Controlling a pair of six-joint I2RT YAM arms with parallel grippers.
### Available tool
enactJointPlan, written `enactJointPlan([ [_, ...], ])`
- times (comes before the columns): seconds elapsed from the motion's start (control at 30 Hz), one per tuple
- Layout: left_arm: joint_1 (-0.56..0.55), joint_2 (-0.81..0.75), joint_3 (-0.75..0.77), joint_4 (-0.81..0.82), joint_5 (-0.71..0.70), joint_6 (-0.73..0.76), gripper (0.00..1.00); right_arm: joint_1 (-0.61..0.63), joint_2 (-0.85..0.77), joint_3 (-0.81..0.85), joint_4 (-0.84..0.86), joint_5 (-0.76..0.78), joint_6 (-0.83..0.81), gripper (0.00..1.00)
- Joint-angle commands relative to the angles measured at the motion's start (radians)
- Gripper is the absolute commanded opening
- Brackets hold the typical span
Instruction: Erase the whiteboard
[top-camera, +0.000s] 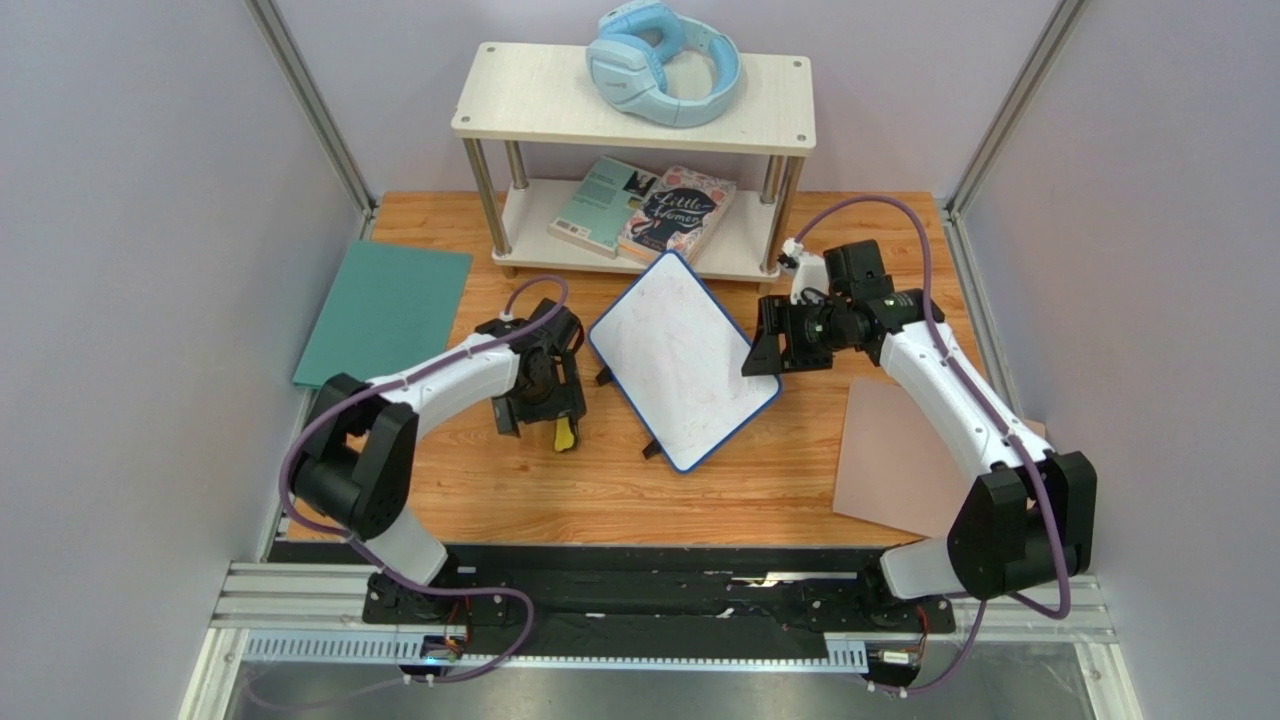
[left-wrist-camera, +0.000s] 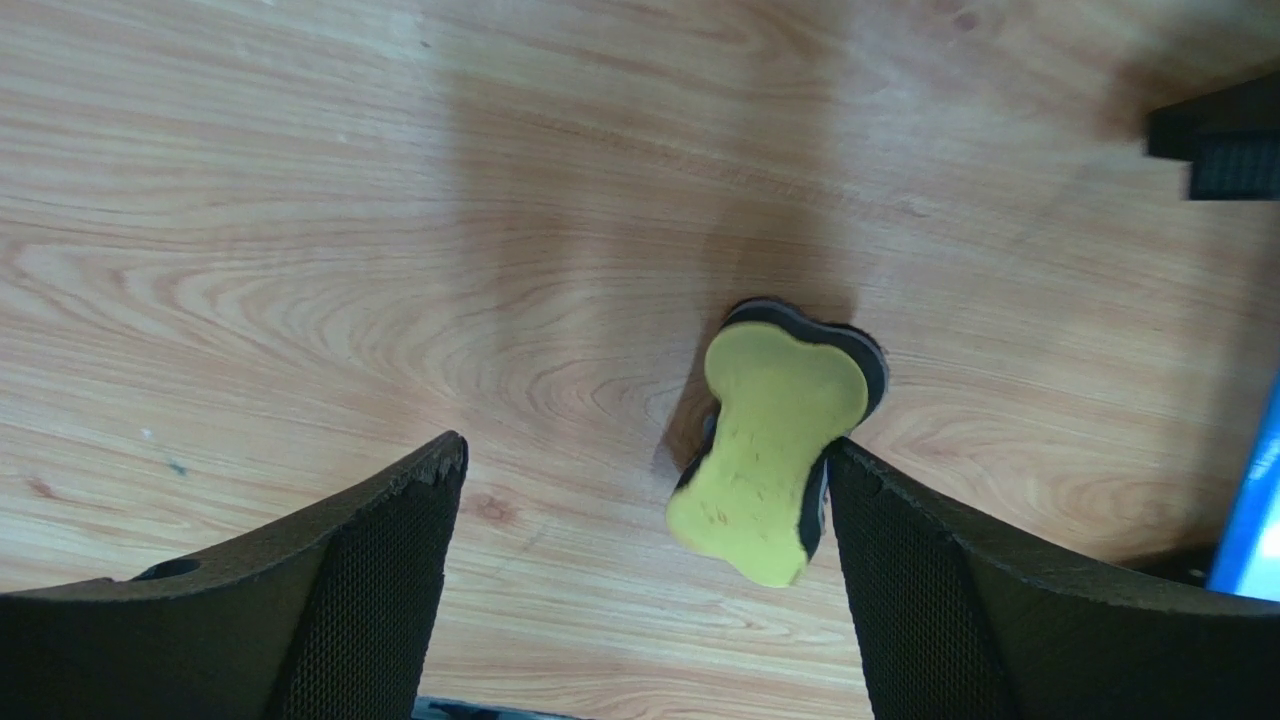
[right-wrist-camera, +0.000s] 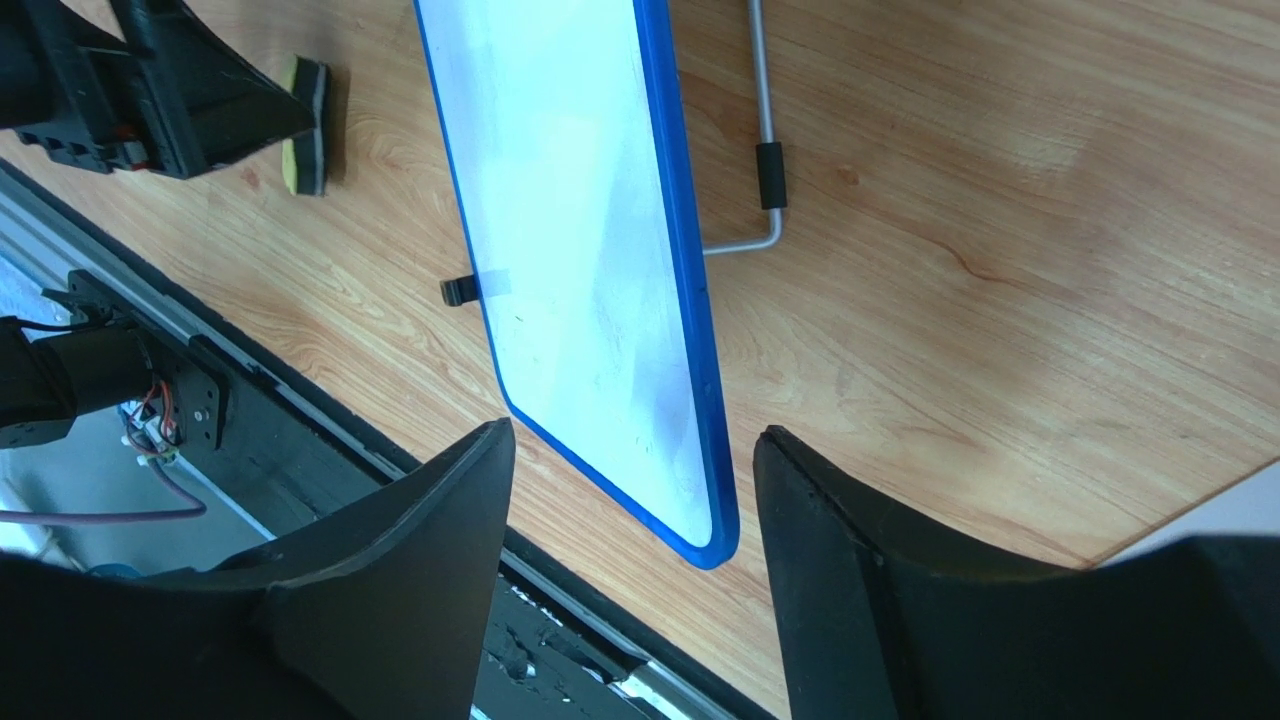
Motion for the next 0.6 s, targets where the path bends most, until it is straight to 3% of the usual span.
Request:
enactJointPlan([
  [0.0,0.002,0.05,0.024,-0.017,0.076,0.016,0.92,0.002,-0.045,0.062,-0.024,0.046,-0.016,0.64],
  [0.3,0.027,0.096,0.069,-0.161,0.019,0.048,0.99,0.002,-0.1,0.138,-0.055,0.115,-0.017,0.68],
  [0.43,0.048,0.017,0.008,-0.132,0.031,0.023,0.99,0.011,-0.118,0.177,-0.067,0.125,-0.021,0.68],
  [0.57,0.108,-0.035,-0.071,-0.068,0.138,0.006,0.99,0.045,-0.112,0.218,-0.092,0.135,-0.023,0.68],
])
